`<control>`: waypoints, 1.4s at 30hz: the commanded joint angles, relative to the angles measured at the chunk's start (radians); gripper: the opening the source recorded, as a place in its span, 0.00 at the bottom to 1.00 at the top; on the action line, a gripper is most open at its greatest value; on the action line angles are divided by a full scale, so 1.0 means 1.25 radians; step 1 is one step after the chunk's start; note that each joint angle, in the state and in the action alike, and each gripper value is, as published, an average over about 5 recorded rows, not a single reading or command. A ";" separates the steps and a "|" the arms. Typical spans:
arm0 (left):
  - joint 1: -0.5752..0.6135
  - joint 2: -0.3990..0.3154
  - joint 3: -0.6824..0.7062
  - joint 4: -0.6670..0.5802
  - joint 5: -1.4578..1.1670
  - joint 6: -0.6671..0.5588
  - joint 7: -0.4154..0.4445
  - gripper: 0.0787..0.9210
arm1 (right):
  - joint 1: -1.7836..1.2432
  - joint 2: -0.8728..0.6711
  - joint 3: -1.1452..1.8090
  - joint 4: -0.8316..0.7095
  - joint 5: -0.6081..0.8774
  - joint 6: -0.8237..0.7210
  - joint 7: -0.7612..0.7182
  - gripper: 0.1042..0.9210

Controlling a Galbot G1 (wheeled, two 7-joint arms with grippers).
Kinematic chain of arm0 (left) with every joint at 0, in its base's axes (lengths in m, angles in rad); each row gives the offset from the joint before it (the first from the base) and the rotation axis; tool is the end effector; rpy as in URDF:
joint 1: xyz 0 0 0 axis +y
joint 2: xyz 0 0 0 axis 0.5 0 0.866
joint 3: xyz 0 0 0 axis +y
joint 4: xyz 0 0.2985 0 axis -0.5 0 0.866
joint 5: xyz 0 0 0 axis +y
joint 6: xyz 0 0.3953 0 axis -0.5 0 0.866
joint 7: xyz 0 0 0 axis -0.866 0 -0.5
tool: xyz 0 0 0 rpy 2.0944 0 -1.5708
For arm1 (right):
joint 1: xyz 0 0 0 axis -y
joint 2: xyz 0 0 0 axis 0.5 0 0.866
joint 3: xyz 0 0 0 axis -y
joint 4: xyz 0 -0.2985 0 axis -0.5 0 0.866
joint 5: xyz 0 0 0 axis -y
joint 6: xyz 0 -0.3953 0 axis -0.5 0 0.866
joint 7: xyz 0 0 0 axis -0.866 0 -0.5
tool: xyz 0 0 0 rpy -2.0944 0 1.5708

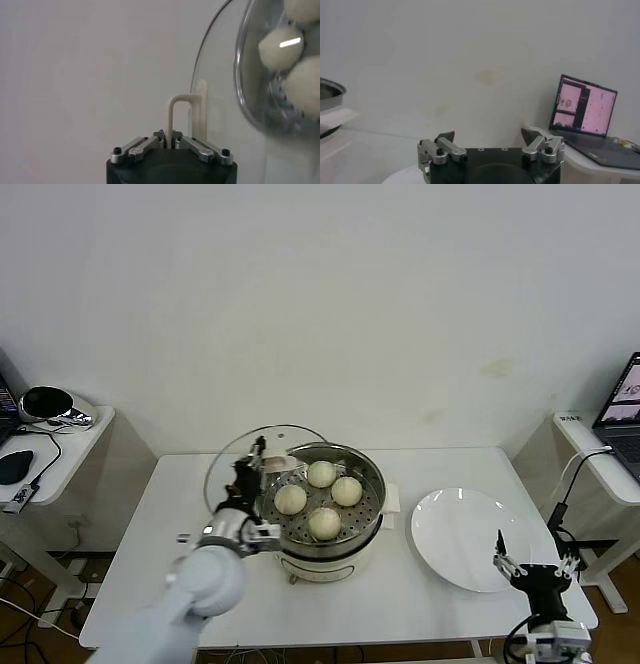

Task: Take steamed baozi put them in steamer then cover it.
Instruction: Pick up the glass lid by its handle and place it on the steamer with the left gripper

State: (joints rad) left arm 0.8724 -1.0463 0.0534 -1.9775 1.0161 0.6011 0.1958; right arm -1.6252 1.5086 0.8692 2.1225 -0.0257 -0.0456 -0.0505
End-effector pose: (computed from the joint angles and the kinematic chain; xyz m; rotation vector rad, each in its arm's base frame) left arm 0.3383 -0.1002 -0.1659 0.1489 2.3076 2.0228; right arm 0.2194 -0.1195 -0.2434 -0.3282 -3.0293 0.3895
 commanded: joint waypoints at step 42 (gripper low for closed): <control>-0.065 -0.205 0.110 0.188 0.230 0.015 0.094 0.08 | -0.014 -0.004 -0.018 -0.006 -0.024 0.011 -0.008 0.88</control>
State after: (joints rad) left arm 0.7890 -1.2937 0.1946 -1.7582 1.3018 0.6218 0.3194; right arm -1.6410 1.5044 0.8473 2.1138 -0.0548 -0.0329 -0.0590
